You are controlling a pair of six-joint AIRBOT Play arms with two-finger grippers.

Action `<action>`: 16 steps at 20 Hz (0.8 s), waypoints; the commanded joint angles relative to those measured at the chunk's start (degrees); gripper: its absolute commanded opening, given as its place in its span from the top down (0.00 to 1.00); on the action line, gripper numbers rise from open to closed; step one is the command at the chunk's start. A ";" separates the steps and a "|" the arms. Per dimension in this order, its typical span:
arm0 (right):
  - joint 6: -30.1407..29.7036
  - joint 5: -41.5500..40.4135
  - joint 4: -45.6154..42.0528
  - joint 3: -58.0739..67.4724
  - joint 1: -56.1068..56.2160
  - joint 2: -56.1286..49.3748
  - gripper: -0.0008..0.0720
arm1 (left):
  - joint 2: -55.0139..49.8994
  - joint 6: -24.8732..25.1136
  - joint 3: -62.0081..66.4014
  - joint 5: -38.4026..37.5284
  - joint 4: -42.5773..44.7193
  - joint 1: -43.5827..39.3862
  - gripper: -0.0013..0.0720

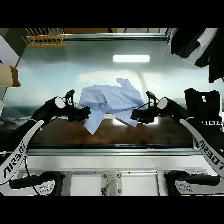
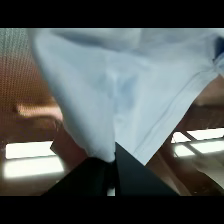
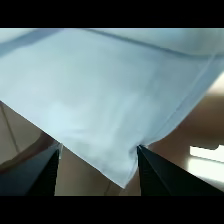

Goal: Fold the clothes and pants, and hang the long-sleeved shirts on hangers.

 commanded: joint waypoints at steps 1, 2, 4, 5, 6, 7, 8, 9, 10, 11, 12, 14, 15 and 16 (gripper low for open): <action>0.59 -4.70 3.74 -0.04 2.80 -1.53 0.29 | 0.04 0.11 0.09 -0.13 -0.02 -0.04 0.97; 0.57 -5.16 3.69 -0.04 3.08 -1.53 0.29 | 0.09 0.11 0.09 -0.22 -0.02 -0.02 0.97; 0.55 -5.29 3.50 -0.02 3.15 -1.53 0.41 | 0.09 0.11 0.09 -0.85 -0.04 0.44 0.97; -0.24 -5.29 3.48 -0.02 3.13 -1.53 0.70 | 0.09 0.15 0.09 -1.40 -0.04 0.85 0.97; -1.40 -5.29 3.48 -0.02 3.13 -1.51 0.93 | 0.11 0.33 0.09 -2.01 -0.04 1.38 0.97; -2.08 -5.29 3.48 0.07 3.13 -1.46 0.97 | 0.35 1.05 0.09 -2.60 -0.04 2.01 0.97; -2.64 -5.33 3.41 0.15 2.99 -1.09 0.97 | 1.20 1.99 0.09 -2.91 -0.02 2.82 0.97; -4.17 -5.29 3.32 0.33 2.49 0.02 0.97 | 2.75 2.23 0.09 -2.99 0.02 3.80 0.97; -5.62 -4.72 2.38 1.14 1.51 1.64 0.97 | 5.14 2.84 0.17 -2.99 0.00 5.29 0.97; -6.58 -3.37 0.57 2.69 0.11 3.82 0.97 | 8.11 3.52 1.11 -3.87 0.00 7.17 0.97; -6.64 -1.25 -2.45 5.16 -1.70 6.67 0.97 | 11.28 4.81 3.32 -5.88 0.00 9.09 0.97; -8.96 4.13 -7.72 12.17 -5.40 13.22 0.97 | 17.97 7.06 9.94 -10.91 -0.04 12.85 0.97; -10.21 6.88 -9.29 16.41 -7.23 16.90 0.98 | 21.27 7.34 13.79 -12.94 -0.11 14.27 0.97; -10.86 8.74 -10.21 20.65 -8.85 20.46 0.97 | 24.81 7.43 18.10 -14.67 -0.13 15.61 0.97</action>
